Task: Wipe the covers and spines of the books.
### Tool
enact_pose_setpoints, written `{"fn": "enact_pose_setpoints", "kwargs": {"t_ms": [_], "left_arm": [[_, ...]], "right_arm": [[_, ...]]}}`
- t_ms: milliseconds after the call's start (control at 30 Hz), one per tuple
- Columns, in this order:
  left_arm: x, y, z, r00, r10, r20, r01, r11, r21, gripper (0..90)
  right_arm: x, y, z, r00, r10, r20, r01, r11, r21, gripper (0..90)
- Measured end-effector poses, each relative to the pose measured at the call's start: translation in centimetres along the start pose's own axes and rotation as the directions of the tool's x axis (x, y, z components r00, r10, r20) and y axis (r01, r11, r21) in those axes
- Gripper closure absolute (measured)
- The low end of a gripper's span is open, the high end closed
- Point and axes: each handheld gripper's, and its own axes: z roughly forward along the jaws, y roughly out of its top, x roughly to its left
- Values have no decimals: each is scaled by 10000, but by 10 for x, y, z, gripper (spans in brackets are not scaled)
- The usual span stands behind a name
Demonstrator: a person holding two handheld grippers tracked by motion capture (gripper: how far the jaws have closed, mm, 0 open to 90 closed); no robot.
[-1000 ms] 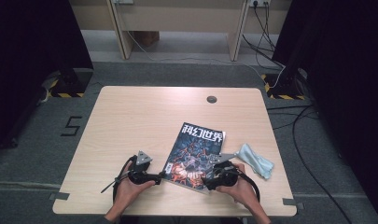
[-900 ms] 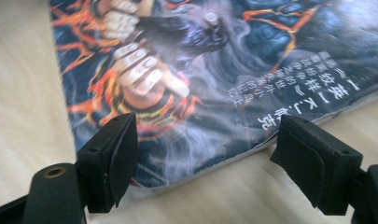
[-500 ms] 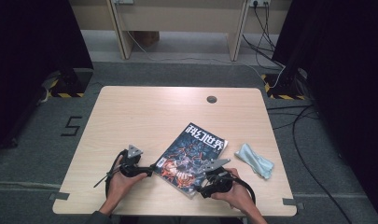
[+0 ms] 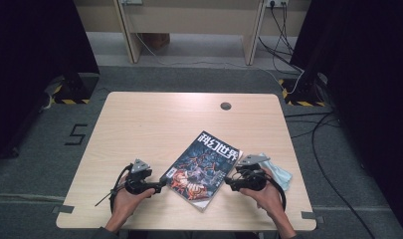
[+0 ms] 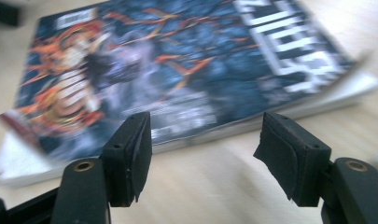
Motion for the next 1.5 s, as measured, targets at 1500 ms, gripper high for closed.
{"fn": "enact_pose_setpoints", "kwargs": {"t_ms": [1500], "left_arm": [[-5,17,38,9992,292,-278,-283,9991,330,209]], "right_arm": [[-28,13,27,9982,334,491,-414,9843,1716,310]]}}
